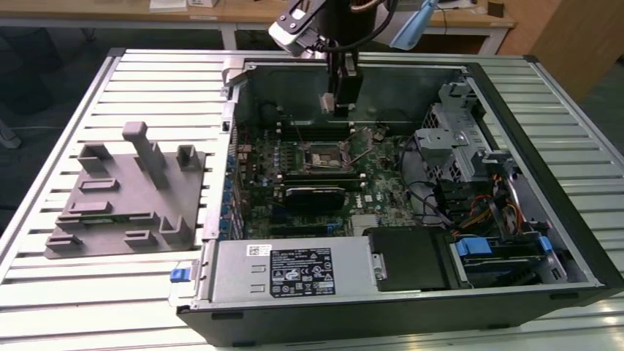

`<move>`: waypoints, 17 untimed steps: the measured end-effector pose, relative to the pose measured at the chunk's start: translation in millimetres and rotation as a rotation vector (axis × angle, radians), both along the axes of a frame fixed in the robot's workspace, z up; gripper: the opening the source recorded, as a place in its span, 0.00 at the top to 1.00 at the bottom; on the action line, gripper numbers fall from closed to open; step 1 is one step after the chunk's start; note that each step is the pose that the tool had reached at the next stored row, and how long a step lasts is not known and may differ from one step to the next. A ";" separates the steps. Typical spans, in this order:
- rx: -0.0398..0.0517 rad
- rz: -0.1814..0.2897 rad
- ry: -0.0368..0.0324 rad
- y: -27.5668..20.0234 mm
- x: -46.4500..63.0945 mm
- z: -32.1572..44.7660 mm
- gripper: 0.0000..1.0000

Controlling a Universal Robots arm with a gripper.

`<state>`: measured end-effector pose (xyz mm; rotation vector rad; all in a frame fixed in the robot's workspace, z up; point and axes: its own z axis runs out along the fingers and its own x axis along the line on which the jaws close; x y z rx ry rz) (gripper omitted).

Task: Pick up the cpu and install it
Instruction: 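Place the cpu into insertion slot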

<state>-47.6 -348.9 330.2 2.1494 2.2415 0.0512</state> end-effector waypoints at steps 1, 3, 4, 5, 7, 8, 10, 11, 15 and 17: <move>0.0001 0.000 -0.0001 0.2 0.0 -1.7 0.46; -0.0001 0.000 0.0000 0.3 -0.1 -4.5 0.46; -0.0001 0.000 0.0000 0.3 -0.2 -5.8 0.46; -0.0002 0.000 0.0000 0.3 -0.2 -7.0 0.46; -0.0002 0.000 0.0000 0.3 -0.2 -9.5 0.46; -0.0001 0.000 0.0000 0.3 -0.3 -10.5 0.46; -0.0001 0.000 0.0000 0.3 -0.3 -11.9 0.46; -0.0002 0.000 0.0000 0.4 -0.3 -12.4 0.46; -0.0002 0.000 0.0000 1.3 -0.3 -17.1 0.46; -0.0003 0.000 0.0000 2.3 -0.3 -20.6 0.46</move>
